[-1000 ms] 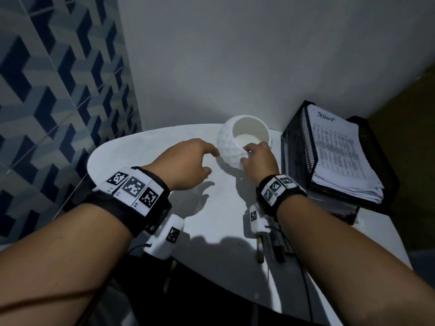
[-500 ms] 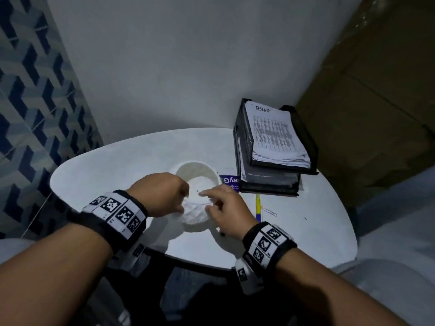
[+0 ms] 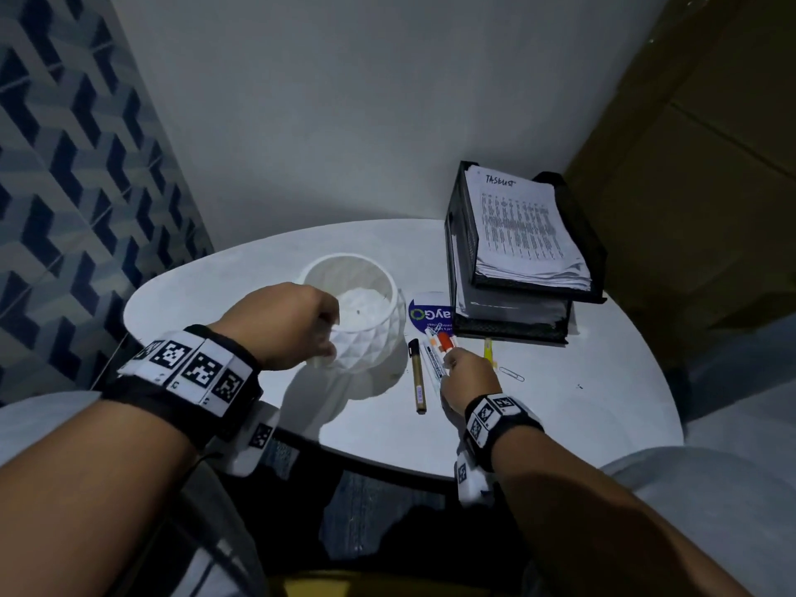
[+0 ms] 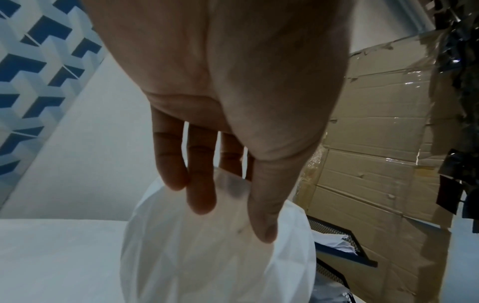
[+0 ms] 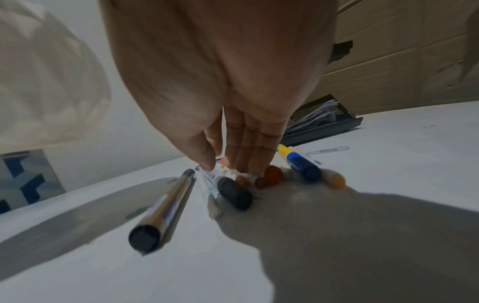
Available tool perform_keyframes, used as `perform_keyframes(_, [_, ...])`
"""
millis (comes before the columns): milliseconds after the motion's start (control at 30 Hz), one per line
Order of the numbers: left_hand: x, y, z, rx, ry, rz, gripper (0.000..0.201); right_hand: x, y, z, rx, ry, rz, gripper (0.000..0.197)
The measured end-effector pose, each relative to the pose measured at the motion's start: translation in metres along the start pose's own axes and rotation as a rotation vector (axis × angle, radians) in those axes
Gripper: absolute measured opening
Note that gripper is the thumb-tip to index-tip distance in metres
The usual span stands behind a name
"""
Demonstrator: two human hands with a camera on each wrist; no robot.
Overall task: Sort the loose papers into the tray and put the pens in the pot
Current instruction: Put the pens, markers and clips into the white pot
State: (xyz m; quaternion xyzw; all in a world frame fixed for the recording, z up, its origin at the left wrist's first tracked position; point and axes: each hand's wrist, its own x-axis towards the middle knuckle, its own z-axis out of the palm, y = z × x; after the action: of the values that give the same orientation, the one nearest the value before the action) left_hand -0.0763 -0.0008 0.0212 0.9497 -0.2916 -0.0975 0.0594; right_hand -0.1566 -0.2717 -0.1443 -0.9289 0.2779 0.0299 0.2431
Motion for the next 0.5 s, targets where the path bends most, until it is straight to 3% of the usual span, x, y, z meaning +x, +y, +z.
perform_keyframes(333, [0.023, -0.005, 0.016, -0.020, -0.092, 0.052, 0.037, 0.016, -0.001, 0.015, -0.182, 0.034, -0.030, 0.036])
perform_keyframes(500, [0.031, -0.011, 0.016, -0.026, -0.099, 0.066, 0.039, 0.016, -0.002, 0.010, -0.090, 0.038, 0.025, 0.051])
